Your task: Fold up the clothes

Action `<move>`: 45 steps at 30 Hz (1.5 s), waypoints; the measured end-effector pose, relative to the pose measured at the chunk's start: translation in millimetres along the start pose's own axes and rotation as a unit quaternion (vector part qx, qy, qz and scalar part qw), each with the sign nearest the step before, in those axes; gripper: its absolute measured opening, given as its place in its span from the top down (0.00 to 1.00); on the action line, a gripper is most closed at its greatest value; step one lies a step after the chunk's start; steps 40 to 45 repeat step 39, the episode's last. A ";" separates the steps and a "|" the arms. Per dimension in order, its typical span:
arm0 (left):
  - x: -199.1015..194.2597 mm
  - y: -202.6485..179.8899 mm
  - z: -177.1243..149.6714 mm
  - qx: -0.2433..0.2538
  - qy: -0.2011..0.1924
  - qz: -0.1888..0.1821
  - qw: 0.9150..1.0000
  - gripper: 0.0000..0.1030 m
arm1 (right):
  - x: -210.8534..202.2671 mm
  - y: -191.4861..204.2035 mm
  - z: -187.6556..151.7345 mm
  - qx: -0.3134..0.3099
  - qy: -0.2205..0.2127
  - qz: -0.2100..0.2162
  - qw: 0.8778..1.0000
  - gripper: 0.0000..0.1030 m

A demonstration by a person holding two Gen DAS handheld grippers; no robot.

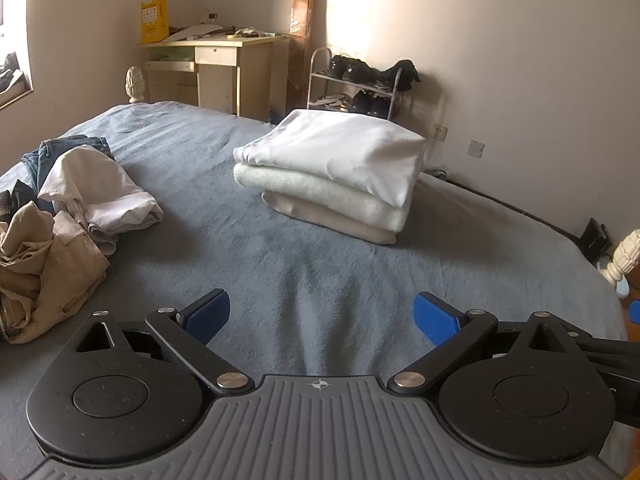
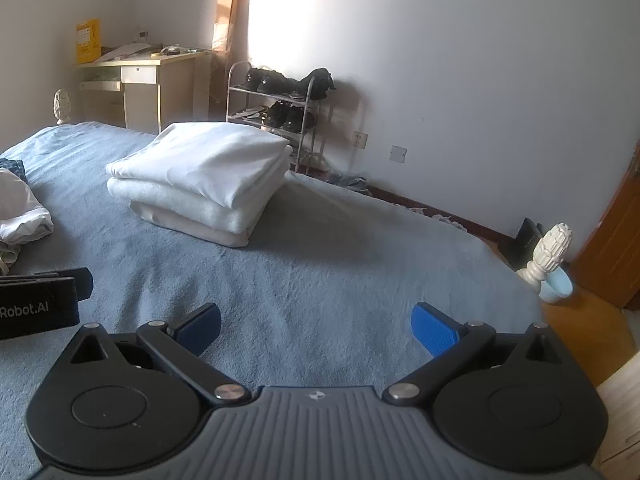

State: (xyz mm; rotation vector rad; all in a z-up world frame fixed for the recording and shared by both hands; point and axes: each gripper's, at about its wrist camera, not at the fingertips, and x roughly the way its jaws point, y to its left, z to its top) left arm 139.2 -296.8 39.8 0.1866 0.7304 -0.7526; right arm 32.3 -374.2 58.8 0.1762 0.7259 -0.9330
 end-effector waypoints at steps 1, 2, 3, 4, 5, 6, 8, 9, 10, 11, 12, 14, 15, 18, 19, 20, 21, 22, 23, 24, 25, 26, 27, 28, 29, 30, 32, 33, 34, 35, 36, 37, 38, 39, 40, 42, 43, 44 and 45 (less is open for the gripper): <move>0.3 -0.2 -0.2 0.000 0.001 -0.001 1.000 0.03 | 0.3 0.0 0.0 0.000 0.001 0.001 1.000 0.00; 0.6 -0.3 -0.5 0.000 0.002 -0.001 1.000 0.03 | 0.6 0.0 -0.2 0.000 0.002 0.001 1.000 0.00; 0.6 -0.6 -0.7 0.001 0.002 0.000 1.000 0.03 | 1.1 -0.1 -0.5 0.000 0.002 0.001 1.000 0.00; 0.7 -0.9 -1.0 0.001 0.002 0.001 1.000 0.03 | 1.4 0.0 -0.9 -0.001 0.003 0.002 1.000 0.00; 0.7 -1.3 -1.2 0.002 0.002 0.001 1.000 0.03 | 1.5 0.1 -1.3 -0.002 0.003 0.002 1.000 0.00; 0.8 -1.6 -1.4 0.002 0.003 0.001 1.000 0.03 | 1.7 0.1 -1.6 -0.002 0.004 0.002 1.000 0.00; 1.1 -2.2 -1.7 0.002 0.003 0.001 1.000 0.03 | 1.7 -0.5 -2.1 -0.001 0.004 0.002 1.000 0.00; 1.4 -2.2 -1.7 0.002 0.004 0.001 1.000 0.03 | 1.9 -0.9 -2.2 -0.001 0.004 0.002 1.000 0.00; 1.7 -2.1 -1.6 0.002 0.004 0.001 1.000 0.03 | 2.2 -1.3 -2.2 0.001 0.004 0.002 1.000 0.00; 2.0 -2.3 -1.6 0.002 0.004 0.001 1.000 0.03 | 2.5 -1.6 -2.2 0.002 0.004 0.002 1.000 0.00; 2.3 -2.7 -1.6 0.003 0.005 0.001 1.000 0.03 | 2.8 -1.6 -2.2 0.002 0.004 0.002 1.000 0.00; 3.0 -3.0 -1.7 0.003 0.005 0.000 1.000 0.03 | 3.4 -1.7 -1.9 0.002 0.006 0.001 1.000 0.00; 3.3 -3.1 -1.7 0.003 0.006 0.000 1.000 0.03 | 3.6 -1.9 -1.8 0.002 0.006 0.001 1.000 0.00; 4.1 -3.2 -1.9 0.003 0.007 0.000 1.000 0.03 | 4.2 -2.8 -1.7 0.003 0.006 0.000 1.000 0.00; 4.5 -3.3 -2.1 0.003 0.007 0.000 1.000 0.03 | 4.4 -3.4 -1.6 0.003 0.007 0.000 1.000 0.00; 5.0 -3.4 -2.2 0.003 0.008 -0.001 1.000 0.03 | 4.7 -4.0 -1.5 0.004 0.007 0.000 1.000 0.00; 5.4 -3.6 -2.3 0.003 0.009 -0.001 1.000 0.03 | 5.2 -4.6 -1.6 0.005 0.008 0.000 1.000 0.00; 5.8 -3.8 -2.6 0.003 0.010 -0.001 1.000 0.03 | 5.7 -4.6 -1.6 0.005 0.009 0.000 1.000 0.00; 6.0 -3.8 -2.8 0.003 0.010 -0.001 1.000 0.03 | 6.2 -4.6 -1.7 0.005 0.009 -0.001 1.000 0.00; 6.2 -3.8 -2.8 0.003 0.011 -0.001 1.000 0.03 | 6.5 -4.6 -1.7 0.005 0.010 -0.001 1.000 0.00; 6.3 -3.7 -2.8 0.003 0.011 -0.001 1.000 0.03 | 6.7 -4.7 -1.6 0.005 0.010 -0.001 1.000 0.00; 6.3 -3.6 -2.8 0.003 0.011 -0.001 1.000 0.03 | 6.9 -4.7 -1.6 0.005 0.010 -0.001 1.000 0.00; 6.2 -3.6 -2.7 0.003 0.011 -0.001 1.000 0.03 | 7.0 -4.5 -1.7 0.004 0.010 -0.001 1.000 0.00; 6.0 -3.7 -2.8 0.003 0.010 -0.001 1.000 0.03 | 6.9 -4.4 -1.8 0.004 0.010 0.000 1.000 0.00; 5.8 -4.1 -2.9 0.003 0.010 -0.001 1.000 0.03 | 6.9 -4.2 -1.9 0.004 0.010 0.000 1.000 0.00; 5.8 -4.2 -2.9 0.002 0.010 -0.001 1.000 0.03 | 6.9 -4.0 -2.0 0.003 0.010 0.000 1.000 0.00; 5.5 -4.4 -3.0 0.002 0.010 -0.001 1.000 0.03 | 6.6 -3.0 -2.0 0.002 0.009 0.000 1.000 0.00; 5.4 -4.4 -3.1 0.002 0.010 -0.002 1.000 0.03 | 6.5 -2.6 -1.9 0.001 0.009 -0.001 1.000 0.00; 5.4 -4.4 -3.1 0.002 0.010 -0.002 1.000 0.03 | 6.8 -2.3 -1.7 0.001 0.009 0.000 1.000 0.00; 5.6 -4.2 -2.9 0.002 0.010 -0.002 1.000 0.03 | 7.0 -2.2 -1.6 0.001 0.009 0.000 1.000 0.00; 5.8 -4.0 -2.7 0.002 0.011 -0.002 1.000 0.03 | 6.9 -2.0 -1.7 0.001 0.009 -0.001 1.000 0.00; 5.9 -3.8 -2.7 0.002 0.011 -0.002 1.000 0.03 | 6.8 -2.0 -1.7 0.001 0.009 -0.001 1.000 0.00; 6.1 -3.7 -2.6 0.002 0.011 -0.003 1.000 0.03 | 6.7 -2.0 -1.7 0.001 0.009 -0.001 1.000 0.00; 6.4 -3.5 -2.5 0.003 0.012 -0.003 1.000 0.03 | 6.6 -1.7 -1.7 0.001 0.009 -0.002 1.000 0.00; 6.4 -3.5 -2.5 0.003 0.012 -0.003 1.000 0.03 | 6.6 -1.7 -1.7 0.001 0.009 -0.002 1.000 0.00; 6.4 -3.5 -2.5 0.003 0.012 -0.003 1.000 0.03 | 6.6 -1.7 -1.7 0.001 0.009 -0.002 1.000 0.00; 6.4 -3.5 -2.5 0.003 0.012 -0.003 1.000 0.03 | 6.6 -1.7 -1.7 0.001 0.009 -0.002 1.000 0.00; 6.4 -3.5 -2.5 0.003 0.012 -0.003 1.000 0.03 | 6.6 -1.7 -1.7 0.001 0.009 -0.002 1.000 0.00; 6.4 -3.5 -2.5 0.003 0.012 -0.003 1.000 0.03 | 6.6 -1.7 -1.7 0.001 0.009 -0.002 1.000 0.00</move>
